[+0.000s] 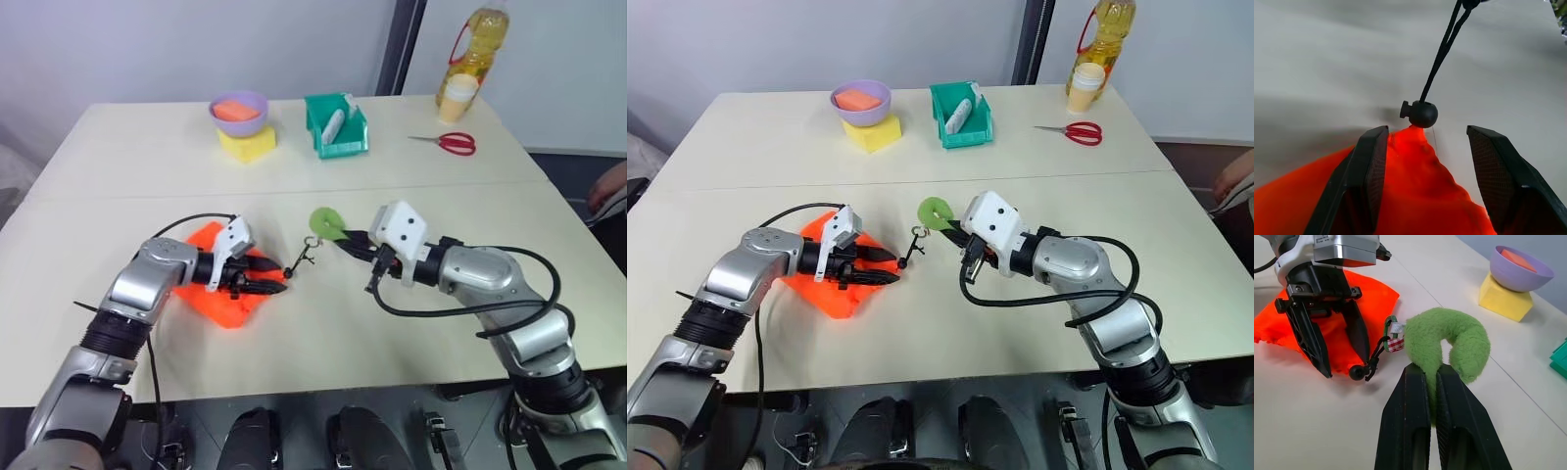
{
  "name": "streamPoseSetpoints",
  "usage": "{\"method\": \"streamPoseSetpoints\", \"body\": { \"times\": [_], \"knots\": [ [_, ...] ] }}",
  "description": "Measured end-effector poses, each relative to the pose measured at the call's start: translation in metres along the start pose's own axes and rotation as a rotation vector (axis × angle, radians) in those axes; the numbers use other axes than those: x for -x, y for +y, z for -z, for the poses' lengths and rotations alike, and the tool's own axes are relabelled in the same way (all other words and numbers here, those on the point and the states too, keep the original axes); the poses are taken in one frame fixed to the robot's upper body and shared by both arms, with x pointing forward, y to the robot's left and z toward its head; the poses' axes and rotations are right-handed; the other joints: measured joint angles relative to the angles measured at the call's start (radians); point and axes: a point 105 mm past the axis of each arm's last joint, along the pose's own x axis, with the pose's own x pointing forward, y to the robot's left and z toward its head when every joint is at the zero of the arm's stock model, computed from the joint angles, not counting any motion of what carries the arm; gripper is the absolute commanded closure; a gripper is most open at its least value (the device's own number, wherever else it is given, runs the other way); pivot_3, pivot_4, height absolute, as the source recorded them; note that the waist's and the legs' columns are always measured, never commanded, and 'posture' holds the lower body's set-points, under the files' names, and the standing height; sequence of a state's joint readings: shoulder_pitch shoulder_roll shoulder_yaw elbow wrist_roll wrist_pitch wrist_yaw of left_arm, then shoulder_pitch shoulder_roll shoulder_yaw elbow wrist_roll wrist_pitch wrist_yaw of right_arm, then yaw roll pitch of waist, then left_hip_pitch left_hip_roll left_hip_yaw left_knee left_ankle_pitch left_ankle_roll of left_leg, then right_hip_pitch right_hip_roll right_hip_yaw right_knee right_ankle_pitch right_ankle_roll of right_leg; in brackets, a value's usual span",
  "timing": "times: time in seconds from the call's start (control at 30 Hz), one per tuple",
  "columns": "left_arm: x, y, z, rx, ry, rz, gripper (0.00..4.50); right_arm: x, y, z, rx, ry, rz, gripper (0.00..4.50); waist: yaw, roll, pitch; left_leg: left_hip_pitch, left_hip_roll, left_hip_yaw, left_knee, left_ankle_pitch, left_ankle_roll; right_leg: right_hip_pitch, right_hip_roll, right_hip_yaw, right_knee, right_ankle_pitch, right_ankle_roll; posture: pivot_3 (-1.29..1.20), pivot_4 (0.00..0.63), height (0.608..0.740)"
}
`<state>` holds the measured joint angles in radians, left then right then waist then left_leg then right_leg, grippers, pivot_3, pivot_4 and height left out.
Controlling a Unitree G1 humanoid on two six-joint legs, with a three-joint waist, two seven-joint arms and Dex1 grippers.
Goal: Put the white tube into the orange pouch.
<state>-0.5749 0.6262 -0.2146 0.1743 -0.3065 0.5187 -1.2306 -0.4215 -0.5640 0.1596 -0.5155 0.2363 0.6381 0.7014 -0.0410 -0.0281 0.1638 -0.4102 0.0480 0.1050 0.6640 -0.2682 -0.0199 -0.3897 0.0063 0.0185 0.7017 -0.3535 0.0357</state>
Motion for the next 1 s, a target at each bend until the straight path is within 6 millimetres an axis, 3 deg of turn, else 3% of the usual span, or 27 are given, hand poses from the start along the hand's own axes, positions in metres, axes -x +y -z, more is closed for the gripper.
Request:
{"method": "streamPoseSetpoints", "body": {
  "times": [0.13,0.57,0.67,0.77,1.0],
  "knots": [
    [-0.0017,-0.0004,-0.0006,0.003,-0.006,0.002,3.46,-0.0001,-0.0002,0.0,0.0,0.0,0.003,4.5,-0.001,0.0,0.0,0.0,0.0,0.0,0.0,0.0,0.0,0.0,0.0,0.0,0.0,0.0,0.0,0.0,0.15,0.74],
    [-0.0027,-0.0014,-0.0019,-0.009,-0.013,0.01,3.46,-0.0004,-0.0002,0.0004,-0.003,0.002,0.005,4.5,0.0,0.0,0.0,0.0,0.0,0.0,0.0,0.0,0.0,0.0,0.0,0.0,0.0,0.0,0.0,0.0,0.15,0.74],
    [-0.0026,-0.0014,-0.0036,-0.03,-0.018,0.01,2.65,-0.0009,0.0008,0.0006,-0.003,0.003,0.002,4.5,0.0,0.0,0.0,0.0,0.0,0.0,0.0,0.0,0.0,0.0,0.0,0.0,0.0,0.0,0.0,0.0,0.15,0.74],
    [-0.0008,0.0001,-0.0036,-0.06,-0.007,-0.002,1.32,-0.0012,0.0012,0.0007,-0.004,0.002,0.0,4.5,0.0,0.0,0.0,0.0,0.0,0.0,0.0,0.0,0.0,0.0,0.0,0.0,0.0,0.0,0.0,0.0,0.15,0.74],
    [-0.0019,0.0009,-0.007,-0.116,-0.015,-0.013,1.32,-0.0012,0.0015,0.0006,-0.005,0.002,-0.001,4.5,0.0,0.0,0.0,0.0,0.0,0.0,0.0,0.0,0.0,0.0,0.0,0.0,0.0,0.0,0.0,0.0,0.15,0.74]
  ]
}}
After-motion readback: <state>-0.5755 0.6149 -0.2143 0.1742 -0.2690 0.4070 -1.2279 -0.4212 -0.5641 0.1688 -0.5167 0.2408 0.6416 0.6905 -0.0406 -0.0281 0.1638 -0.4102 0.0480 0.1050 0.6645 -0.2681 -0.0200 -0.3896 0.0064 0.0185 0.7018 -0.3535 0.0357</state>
